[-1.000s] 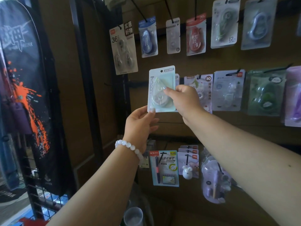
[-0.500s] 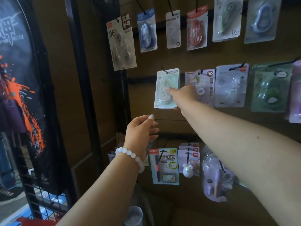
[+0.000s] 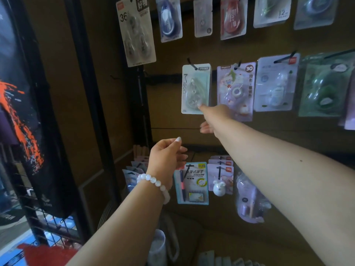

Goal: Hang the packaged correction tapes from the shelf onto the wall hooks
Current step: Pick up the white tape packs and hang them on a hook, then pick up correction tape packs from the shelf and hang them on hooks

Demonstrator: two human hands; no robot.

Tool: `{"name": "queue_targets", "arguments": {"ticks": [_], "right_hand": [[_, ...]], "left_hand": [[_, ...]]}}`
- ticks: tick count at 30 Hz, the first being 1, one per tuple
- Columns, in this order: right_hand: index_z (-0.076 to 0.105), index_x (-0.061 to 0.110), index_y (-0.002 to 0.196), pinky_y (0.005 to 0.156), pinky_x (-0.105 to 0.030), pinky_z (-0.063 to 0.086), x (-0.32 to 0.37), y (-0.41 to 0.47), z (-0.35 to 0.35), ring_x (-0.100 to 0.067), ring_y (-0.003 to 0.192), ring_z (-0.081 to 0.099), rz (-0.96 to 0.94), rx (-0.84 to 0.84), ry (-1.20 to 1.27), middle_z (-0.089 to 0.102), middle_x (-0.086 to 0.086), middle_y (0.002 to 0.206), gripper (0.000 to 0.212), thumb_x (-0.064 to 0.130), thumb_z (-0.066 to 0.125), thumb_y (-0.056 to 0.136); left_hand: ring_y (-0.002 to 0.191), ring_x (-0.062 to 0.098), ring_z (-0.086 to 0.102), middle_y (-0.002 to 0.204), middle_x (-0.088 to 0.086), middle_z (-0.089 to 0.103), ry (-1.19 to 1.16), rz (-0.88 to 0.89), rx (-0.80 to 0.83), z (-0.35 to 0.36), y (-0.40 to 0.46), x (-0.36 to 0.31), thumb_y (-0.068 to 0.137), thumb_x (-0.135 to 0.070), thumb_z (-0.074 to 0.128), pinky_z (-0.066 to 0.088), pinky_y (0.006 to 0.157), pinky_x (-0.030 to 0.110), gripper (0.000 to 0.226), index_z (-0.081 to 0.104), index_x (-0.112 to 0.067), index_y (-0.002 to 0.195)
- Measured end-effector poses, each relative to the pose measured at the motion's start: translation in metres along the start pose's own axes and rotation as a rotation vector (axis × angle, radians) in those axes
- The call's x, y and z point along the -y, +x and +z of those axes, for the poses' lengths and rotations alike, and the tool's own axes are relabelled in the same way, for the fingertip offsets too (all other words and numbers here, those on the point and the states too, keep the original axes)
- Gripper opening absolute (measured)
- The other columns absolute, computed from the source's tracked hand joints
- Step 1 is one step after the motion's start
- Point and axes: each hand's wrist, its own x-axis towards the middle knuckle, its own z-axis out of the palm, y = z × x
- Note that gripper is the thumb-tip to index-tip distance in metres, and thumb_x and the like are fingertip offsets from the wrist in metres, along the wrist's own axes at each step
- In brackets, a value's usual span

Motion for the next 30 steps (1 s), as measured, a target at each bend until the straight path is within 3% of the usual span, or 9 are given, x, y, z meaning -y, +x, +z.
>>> {"name": "queue_targets", "arguments": {"ticks": [5,10,16,19,21,24,27,30], "right_hand": [[0.057,0.008,0.082,0.043,-0.023,0.049,-0.026,-0.047,-0.012,-0.016,0.049,0.058,-0.149,0.082,0.042,0.062,-0.005,0.063,0.029,0.035,0.056,0.092],[0.062,0.009,0.079,0.049,-0.027,0.047,-0.093,-0.099,-0.023,-0.012,0.050,0.058,-0.271,0.188,-0.075,0.063,-0.001,0.059,0.029,0.034,0.058,0.091],[0.058,0.006,0.076,0.039,-0.020,0.036,-0.205,-0.127,-0.033,-0.015,0.043,0.050,0.079,0.252,0.029,0.057,-0.005,0.055,0.026,0.025,0.058,0.093],[0.057,0.008,0.072,0.039,-0.021,0.036,-0.259,-0.128,-0.032,-0.014,0.042,0.049,0.208,0.259,0.001,0.057,-0.006,0.055,0.027,0.025,0.059,0.092],[0.057,0.008,0.072,0.040,-0.021,0.037,-0.291,-0.129,-0.031,-0.014,0.043,0.051,0.292,0.255,-0.034,0.058,-0.005,0.055,0.027,0.026,0.059,0.092],[0.055,0.012,0.067,0.053,-0.031,0.047,-0.342,-0.128,-0.025,-0.020,0.051,0.055,0.414,0.253,-0.131,0.059,-0.004,0.056,0.031,0.031,0.060,0.091],[0.055,0.014,0.067,0.065,-0.047,0.055,-0.393,-0.128,-0.019,-0.028,0.062,0.060,0.509,0.246,-0.237,0.060,-0.010,0.061,0.030,0.035,0.061,0.087],[0.061,0.008,0.084,0.056,-0.035,0.047,-0.426,-0.131,-0.016,-0.028,0.062,0.060,0.608,0.240,-0.240,0.062,-0.015,0.067,0.017,0.024,0.057,0.089]], "left_hand": [[0.059,0.013,0.060,0.072,0.004,0.066,0.150,-0.020,-0.019,0.000,-0.011,0.022,0.100,-0.025,0.055,0.048,0.055,0.025,0.020,0.065,-0.013,0.087],[0.043,0.005,0.058,0.064,0.001,0.063,0.265,-0.080,0.008,-0.010,-0.035,0.066,0.099,-0.018,0.055,0.049,0.044,0.018,0.022,0.061,-0.012,0.080],[0.047,0.015,0.056,0.065,0.006,0.063,0.442,-0.284,0.054,-0.030,-0.063,0.157,0.096,-0.014,0.059,0.047,0.040,0.021,0.020,0.059,-0.011,0.077],[0.061,0.023,0.063,0.069,0.006,0.068,0.522,-0.399,0.067,-0.044,-0.077,0.203,0.094,-0.017,0.061,0.059,0.065,0.041,0.014,0.063,-0.015,0.080],[0.073,0.028,0.068,0.075,0.005,0.071,0.566,-0.437,0.072,-0.052,-0.085,0.231,0.092,-0.021,0.063,0.059,0.077,0.046,0.010,0.065,-0.019,0.082],[0.069,0.028,0.064,0.071,0.005,0.068,0.586,-0.490,0.050,-0.057,-0.092,0.266,0.089,-0.023,0.064,0.055,0.069,0.040,0.011,0.064,-0.022,0.078],[0.069,0.031,0.062,0.067,0.005,0.064,0.587,-0.545,0.028,-0.058,-0.095,0.294,0.084,-0.025,0.062,0.057,0.074,0.046,0.009,0.064,-0.021,0.076],[0.069,0.032,0.061,0.069,0.009,0.062,0.567,-0.625,0.020,-0.061,-0.096,0.322,0.085,-0.020,0.061,0.052,0.066,0.041,0.009,0.066,-0.013,0.083]]}}
